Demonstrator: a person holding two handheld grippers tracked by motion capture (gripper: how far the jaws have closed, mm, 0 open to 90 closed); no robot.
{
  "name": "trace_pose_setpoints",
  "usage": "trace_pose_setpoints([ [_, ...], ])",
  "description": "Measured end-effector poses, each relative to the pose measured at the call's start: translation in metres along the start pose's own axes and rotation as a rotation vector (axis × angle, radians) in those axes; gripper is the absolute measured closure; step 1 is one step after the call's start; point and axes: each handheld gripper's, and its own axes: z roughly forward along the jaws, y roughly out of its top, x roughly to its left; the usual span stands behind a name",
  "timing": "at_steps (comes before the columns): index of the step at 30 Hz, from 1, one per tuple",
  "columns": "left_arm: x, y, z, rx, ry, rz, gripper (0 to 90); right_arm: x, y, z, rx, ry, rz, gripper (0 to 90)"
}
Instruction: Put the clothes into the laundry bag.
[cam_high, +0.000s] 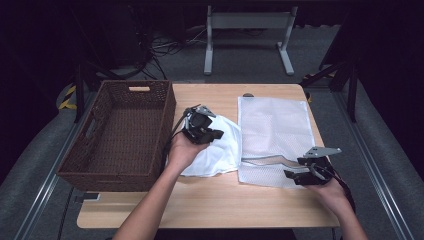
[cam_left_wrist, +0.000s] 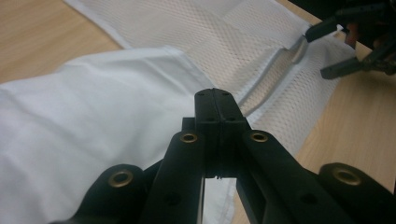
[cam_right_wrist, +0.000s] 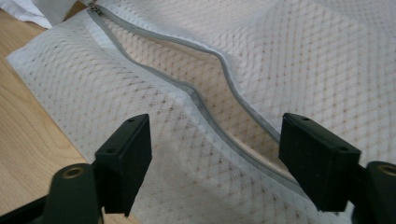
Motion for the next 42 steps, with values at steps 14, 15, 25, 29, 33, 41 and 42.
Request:
trace_pose_setpoints([
  [14,-0.033,-0.009,0.057,0.082,-0.114,0.07,90.0,-0.013,-0.017,-0.02,0.008,-0.069,0.049,55.5],
  [15,-0.039,-0.011,0.067,0.098,-0.131,0.08,90.0,-0.017,-0.019,-0.022,0.013,-0.079,0.053,61.6],
  [25,-0.064,-0.023,0.105,0.193,-0.152,0.142,90.0,-0.026,-0.027,-0.023,0.076,-0.108,0.057,82.7],
  [29,-0.066,-0.027,0.118,0.225,-0.124,0.159,90.0,-0.026,-0.027,-0.019,0.108,-0.118,0.035,84.2],
  [33,-0.064,-0.029,0.124,0.247,-0.097,0.158,90.0,-0.027,-0.028,-0.015,0.129,-0.119,0.037,85.2],
  [41,-0.054,-0.029,0.123,0.249,-0.069,0.156,90.0,-0.025,-0.026,-0.012,0.137,-0.111,0.035,88.5],
  [42,-0.052,-0.029,0.122,0.251,-0.065,0.155,90.0,-0.024,-0.026,-0.012,0.142,-0.105,0.032,88.5],
])
